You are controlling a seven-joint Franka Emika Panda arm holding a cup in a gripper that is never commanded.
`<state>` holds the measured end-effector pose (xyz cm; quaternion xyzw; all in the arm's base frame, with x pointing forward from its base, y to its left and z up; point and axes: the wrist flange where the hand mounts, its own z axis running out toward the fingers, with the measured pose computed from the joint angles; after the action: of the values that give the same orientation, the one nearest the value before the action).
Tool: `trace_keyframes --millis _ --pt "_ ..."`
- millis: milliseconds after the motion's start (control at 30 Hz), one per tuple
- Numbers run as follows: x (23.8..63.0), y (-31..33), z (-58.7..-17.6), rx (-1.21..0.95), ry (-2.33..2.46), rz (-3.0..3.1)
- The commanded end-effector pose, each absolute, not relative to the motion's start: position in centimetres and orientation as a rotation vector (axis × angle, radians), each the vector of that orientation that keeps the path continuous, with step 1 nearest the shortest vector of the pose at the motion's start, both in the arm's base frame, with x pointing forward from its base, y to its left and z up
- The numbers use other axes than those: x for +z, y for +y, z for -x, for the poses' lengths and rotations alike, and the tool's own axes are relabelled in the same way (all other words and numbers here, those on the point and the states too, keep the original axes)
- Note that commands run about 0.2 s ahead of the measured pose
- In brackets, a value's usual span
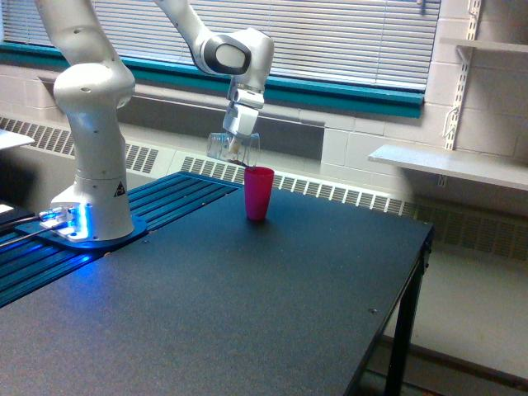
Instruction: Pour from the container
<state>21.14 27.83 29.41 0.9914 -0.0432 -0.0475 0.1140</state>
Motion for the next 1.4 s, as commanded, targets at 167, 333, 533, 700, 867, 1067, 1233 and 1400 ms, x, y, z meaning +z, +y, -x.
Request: trace_keyframes --millis 167,333,533,700,867,1067,1233,1400 --pt "29.4 24.5 -23.6 -0.056 -0.169 -2.852" --pt "30.8 26.6 -21.8 -0.036 -0.166 -2.823" --pt "30.7 26.4 -22.3 -0.055 -0.168 -2.851" --pt "30.7 26.5 -22.4 -0.07 -0.154 -2.862" --pt "31.1 26.7 -22.8 -0.061 -0.153 -2.876" --pt "31.9 26.7 -23.7 -0.026 -0.172 -2.884" --pt "32.6 26.6 -24.3 0.0 -0.186 -2.892" --pt "32.9 26.4 -24.7 0.029 -0.194 -2.894"
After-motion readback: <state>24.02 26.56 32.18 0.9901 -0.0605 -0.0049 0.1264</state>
